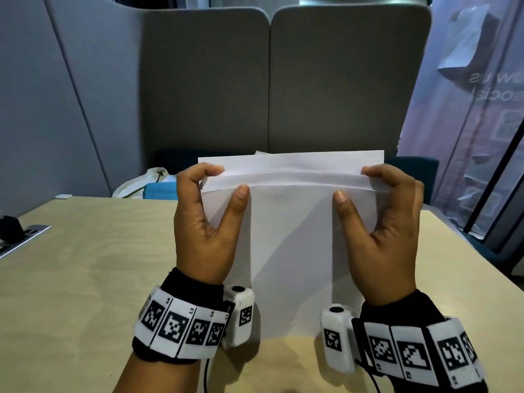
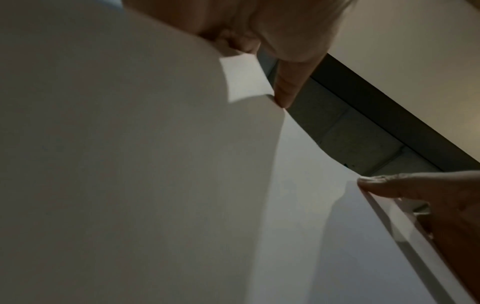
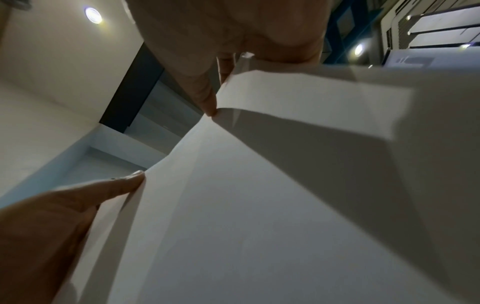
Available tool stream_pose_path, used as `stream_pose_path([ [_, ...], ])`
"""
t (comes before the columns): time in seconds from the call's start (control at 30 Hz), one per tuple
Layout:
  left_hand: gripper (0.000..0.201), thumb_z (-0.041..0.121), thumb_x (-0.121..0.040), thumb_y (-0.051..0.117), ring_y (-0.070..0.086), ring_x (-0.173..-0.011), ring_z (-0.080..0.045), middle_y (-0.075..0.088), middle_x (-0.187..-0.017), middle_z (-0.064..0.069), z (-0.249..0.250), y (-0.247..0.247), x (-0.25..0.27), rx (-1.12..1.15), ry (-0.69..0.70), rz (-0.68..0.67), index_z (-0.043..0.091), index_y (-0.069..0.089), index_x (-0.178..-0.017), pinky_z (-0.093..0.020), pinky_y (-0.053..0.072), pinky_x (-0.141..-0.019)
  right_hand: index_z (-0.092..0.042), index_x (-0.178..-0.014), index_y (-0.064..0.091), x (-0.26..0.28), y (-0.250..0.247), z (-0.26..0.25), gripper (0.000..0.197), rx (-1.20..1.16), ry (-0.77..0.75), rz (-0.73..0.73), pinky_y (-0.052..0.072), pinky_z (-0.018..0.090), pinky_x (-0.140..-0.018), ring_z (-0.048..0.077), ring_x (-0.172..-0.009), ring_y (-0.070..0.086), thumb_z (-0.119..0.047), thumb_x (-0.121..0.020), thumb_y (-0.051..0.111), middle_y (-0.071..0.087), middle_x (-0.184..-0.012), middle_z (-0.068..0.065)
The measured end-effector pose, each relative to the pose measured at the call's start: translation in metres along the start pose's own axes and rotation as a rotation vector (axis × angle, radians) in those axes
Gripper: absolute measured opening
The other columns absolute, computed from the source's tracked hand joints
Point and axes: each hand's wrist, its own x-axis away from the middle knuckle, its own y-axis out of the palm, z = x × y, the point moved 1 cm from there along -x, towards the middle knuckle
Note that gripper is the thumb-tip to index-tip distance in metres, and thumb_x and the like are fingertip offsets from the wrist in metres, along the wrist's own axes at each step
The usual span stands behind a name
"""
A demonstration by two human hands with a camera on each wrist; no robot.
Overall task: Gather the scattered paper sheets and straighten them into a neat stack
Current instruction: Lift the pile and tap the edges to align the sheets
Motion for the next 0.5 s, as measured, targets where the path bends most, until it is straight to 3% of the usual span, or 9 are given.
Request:
stream_pose_path([
  [0.13,0.033,0.024,-0.090,0.059,0.061,-0.107,-0.011,0.049,-0.114,0.028,0.0031,0.0010,0.0008,0.034,0.043,0.003,0.027,0.040,-0.117,-0.021,0.057,-0.079,-0.027,-0.119,0.045,0.0024,-0.0010,0.0003,0.035,-0.016,-0.021,0.007,0.037,-0.002,-0.088,-0.020,-0.108,0.040,-0.021,-0.089,0.061,0.040,-0.120,-0.001],
  [0.23,0.027,0.025,-0.091,0.057,0.061,-0.102,-0.005,0.049,-0.110,0.031,0.0016,0.0007,0.0016,0.018,0.063,0.002,0.025,0.043,-0.113,-0.015,0.054,-0.076,-0.038,-0.116,0.046,0.0021,-0.0039,0.0020,0.035,-0.003,-0.017,-0.008,0.038,0.001,-0.090,-0.017,-0.107,0.042,-0.025,-0.088,0.062,0.041,-0.117,-0.007],
  [0.33,0.030,0.028,-0.091,0.055,0.057,-0.107,-0.001,0.047,-0.116,0.031,0.0025,0.0017,0.0021,-0.004,0.068,-0.016,0.025,0.043,-0.119,-0.014,0.053,-0.080,-0.044,-0.117,0.046,0.0039,-0.0051,0.0031,0.037,-0.018,0.017,-0.032,0.038,0.000,-0.090,-0.018,-0.106,0.042,-0.027,-0.089,0.062,0.041,-0.117,-0.008],
  [0.43,0.022,0.026,-0.092,0.055,0.057,-0.105,-0.010,0.056,-0.110,0.011,0.0014,0.0023,0.0010,-0.064,0.103,-0.020,0.016,0.051,-0.112,-0.028,0.052,-0.090,-0.039,-0.118,0.049,0.0052,-0.0064,0.0041,0.037,-0.028,0.024,-0.061,0.038,-0.002,-0.088,-0.019,-0.106,0.041,-0.024,-0.088,0.064,0.040,-0.115,-0.007],
  [0.5,0.018,0.024,-0.092,0.055,0.056,-0.104,-0.013,0.056,-0.105,0.007,0.0007,0.0022,0.0021,-0.074,0.100,-0.006,0.014,0.053,-0.106,-0.032,0.050,-0.092,-0.037,-0.118,0.050,0.0048,-0.0078,0.0046,0.036,-0.035,0.032,-0.064,0.038,-0.001,-0.088,-0.020,-0.105,0.042,-0.024,-0.088,0.065,0.042,-0.115,-0.006],
])
